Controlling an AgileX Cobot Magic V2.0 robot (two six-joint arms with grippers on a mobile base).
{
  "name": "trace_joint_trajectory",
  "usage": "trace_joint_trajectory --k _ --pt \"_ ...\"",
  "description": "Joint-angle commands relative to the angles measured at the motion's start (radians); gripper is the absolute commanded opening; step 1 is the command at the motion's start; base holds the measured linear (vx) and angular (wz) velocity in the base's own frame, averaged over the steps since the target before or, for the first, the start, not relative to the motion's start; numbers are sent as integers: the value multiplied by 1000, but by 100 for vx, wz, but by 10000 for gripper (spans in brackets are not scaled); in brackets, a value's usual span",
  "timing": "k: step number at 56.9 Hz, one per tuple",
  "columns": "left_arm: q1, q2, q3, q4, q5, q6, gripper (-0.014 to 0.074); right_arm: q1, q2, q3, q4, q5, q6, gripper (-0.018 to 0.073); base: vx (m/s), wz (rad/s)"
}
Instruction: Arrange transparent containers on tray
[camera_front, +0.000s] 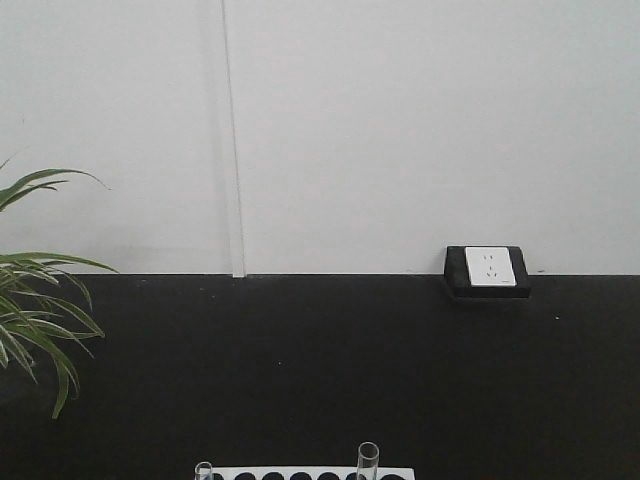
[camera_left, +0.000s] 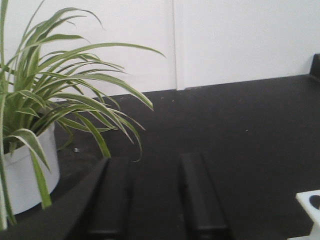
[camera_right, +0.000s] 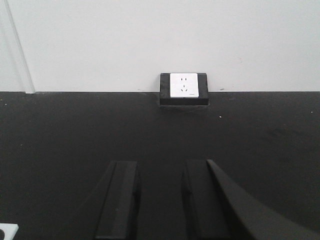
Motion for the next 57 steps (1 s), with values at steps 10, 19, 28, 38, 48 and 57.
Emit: trace_joint_trajectory --k 10,19,28,38,48,57 --pt "-106 52 13 4 -105 -20 501 -3 6 -35 -4 -76 -3 335 0 0" --pt "-217 126 13 5 -155 -20 501 -3 5 -35 -4 -76 -3 335 0 0" --pt "-315 227 13 5 -182 -20 501 -3 5 -35 -4 -76 -3 335 0 0" --pt "-388 354 13 5 -293 -20 501 -3 5 -35 -4 -76 -3 335 0 0" --pt "-442 458 13 5 -411 -20 501 -3 5 -35 -4 -76 -3 335 0 0" --pt "-467 548 9 5 -522 -20 501 -3 5 -35 -4 -76 -3 335 0 0"
